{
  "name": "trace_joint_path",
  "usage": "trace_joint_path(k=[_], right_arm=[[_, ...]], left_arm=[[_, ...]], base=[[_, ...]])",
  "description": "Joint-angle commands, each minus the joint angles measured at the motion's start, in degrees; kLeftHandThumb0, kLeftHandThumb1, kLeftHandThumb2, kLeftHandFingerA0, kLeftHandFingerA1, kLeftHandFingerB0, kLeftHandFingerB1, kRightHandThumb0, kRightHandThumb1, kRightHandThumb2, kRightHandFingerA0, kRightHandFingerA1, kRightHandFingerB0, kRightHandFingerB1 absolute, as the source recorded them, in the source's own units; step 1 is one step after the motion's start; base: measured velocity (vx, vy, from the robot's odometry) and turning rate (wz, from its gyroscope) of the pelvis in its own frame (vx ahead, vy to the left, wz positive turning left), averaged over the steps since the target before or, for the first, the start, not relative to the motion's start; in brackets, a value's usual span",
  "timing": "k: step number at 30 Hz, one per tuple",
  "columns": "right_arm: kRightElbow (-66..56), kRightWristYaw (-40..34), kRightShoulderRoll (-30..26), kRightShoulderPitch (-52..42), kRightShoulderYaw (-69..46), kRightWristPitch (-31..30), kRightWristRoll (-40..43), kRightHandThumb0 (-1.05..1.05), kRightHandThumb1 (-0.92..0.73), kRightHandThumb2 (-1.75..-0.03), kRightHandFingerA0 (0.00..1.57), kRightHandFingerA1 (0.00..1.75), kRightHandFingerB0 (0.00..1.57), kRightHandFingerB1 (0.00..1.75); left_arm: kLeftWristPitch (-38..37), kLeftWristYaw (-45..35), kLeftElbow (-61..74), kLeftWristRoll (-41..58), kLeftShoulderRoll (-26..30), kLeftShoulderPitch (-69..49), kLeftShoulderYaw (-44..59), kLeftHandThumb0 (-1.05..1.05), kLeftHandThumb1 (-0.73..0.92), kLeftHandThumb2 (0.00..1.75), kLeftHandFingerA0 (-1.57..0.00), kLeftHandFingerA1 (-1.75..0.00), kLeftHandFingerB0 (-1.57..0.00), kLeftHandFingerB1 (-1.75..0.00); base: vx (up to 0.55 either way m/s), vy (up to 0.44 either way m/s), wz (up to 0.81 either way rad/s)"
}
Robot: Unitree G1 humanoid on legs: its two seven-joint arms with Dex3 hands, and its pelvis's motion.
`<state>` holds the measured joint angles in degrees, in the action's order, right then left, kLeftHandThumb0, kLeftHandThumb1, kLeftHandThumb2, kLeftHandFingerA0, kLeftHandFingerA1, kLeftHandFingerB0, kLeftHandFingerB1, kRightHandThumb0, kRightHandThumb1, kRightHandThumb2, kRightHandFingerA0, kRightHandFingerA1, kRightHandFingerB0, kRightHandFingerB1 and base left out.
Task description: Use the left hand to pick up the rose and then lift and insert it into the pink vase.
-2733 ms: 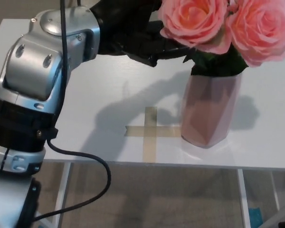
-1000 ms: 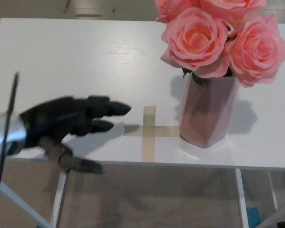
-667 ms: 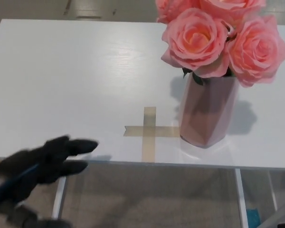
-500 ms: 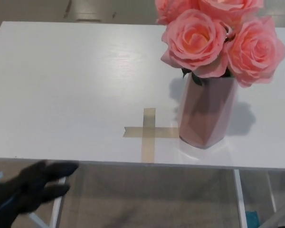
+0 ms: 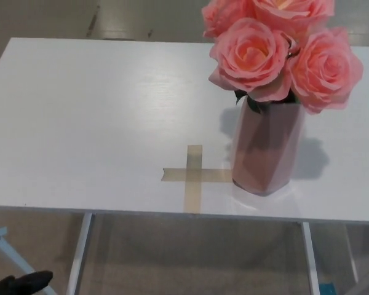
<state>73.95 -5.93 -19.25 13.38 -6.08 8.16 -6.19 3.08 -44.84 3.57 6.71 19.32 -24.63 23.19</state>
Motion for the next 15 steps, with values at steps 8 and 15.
trace_joint_path(k=[8,15], right_arm=[[0.8,-1.7,0.6,-2.0,1.4,-0.3,-1.2,-0.3,-0.63,-0.59,0.67,0.43,0.55,0.39],[0.9,-0.8,0.3,-1.5,1.2,-0.6,-0.6,-0.32,-0.64,-0.59,0.63,0.42,0.52,0.38]], left_arm=[[-7.1,34.3,-59.7,-11.8,1.5,25.8,-5.1,-0.33,0.32,0.92,-0.08,-0.5,-0.07,-0.49],[-11.1,32.1,-64.1,-11.3,3.1,26.4,-6.8,-0.33,0.31,0.91,-0.08,-0.5,-0.07,-0.49]], base=[[0.0,0.0,0.0],[0.0,0.0,0.0]])
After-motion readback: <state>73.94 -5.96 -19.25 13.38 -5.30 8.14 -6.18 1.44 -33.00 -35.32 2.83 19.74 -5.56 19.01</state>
